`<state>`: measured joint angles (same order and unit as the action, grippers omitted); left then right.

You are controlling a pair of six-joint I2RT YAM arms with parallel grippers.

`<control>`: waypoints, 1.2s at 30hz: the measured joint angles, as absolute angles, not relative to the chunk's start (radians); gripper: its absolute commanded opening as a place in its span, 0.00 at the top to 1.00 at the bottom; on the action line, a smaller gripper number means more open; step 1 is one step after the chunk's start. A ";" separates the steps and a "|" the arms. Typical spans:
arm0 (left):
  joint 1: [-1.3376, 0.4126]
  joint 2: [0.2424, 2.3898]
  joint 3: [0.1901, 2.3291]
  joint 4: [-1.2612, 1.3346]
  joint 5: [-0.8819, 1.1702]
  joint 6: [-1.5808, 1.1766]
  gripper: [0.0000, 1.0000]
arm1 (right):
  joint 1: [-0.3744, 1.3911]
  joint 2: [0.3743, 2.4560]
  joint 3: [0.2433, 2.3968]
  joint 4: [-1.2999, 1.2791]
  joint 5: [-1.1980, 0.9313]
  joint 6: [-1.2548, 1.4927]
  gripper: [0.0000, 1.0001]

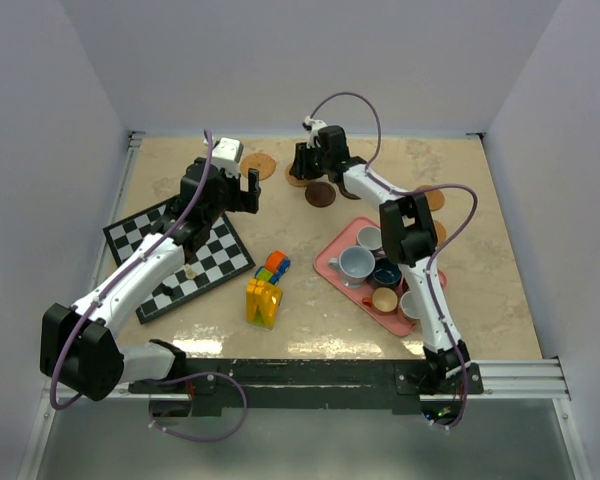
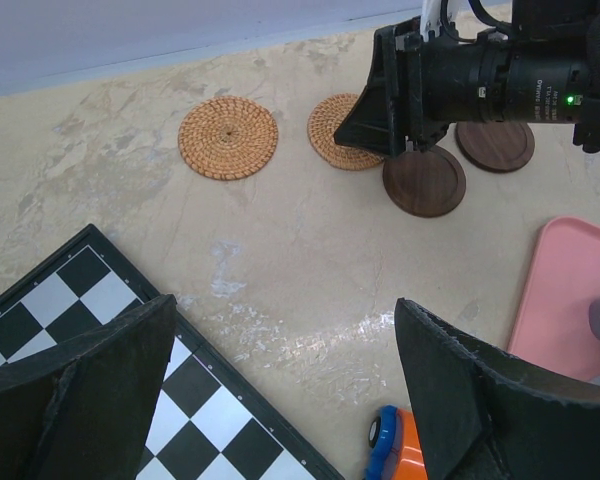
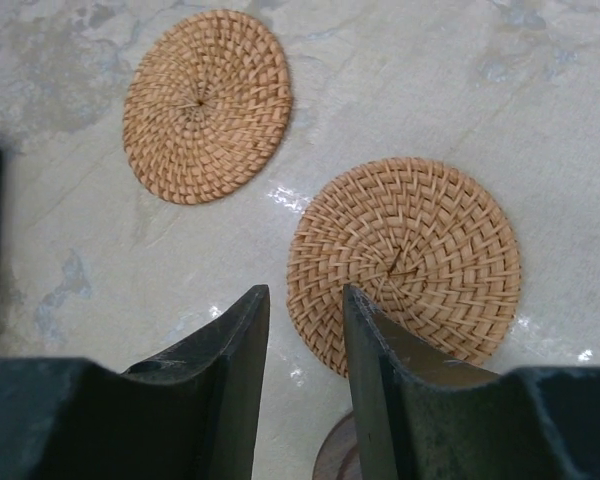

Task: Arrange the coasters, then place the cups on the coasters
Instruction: Move the coaster to the center of the board.

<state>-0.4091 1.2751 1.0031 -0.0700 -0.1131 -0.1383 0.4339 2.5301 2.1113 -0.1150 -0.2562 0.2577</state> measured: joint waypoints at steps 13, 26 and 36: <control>-0.409 1.275 1.003 -0.070 -0.126 -0.138 0.05 | 0.432 2.323 1.821 -0.061 -0.245 0.251 0.59; -0.409 1.275 1.003 -0.070 -0.126 -0.138 0.05 | 0.416 2.204 1.639 0.002 -0.149 0.242 0.61; -0.409 1.275 1.003 -0.070 -0.125 -0.138 0.05 | 0.416 2.204 1.584 0.001 -0.099 0.235 0.61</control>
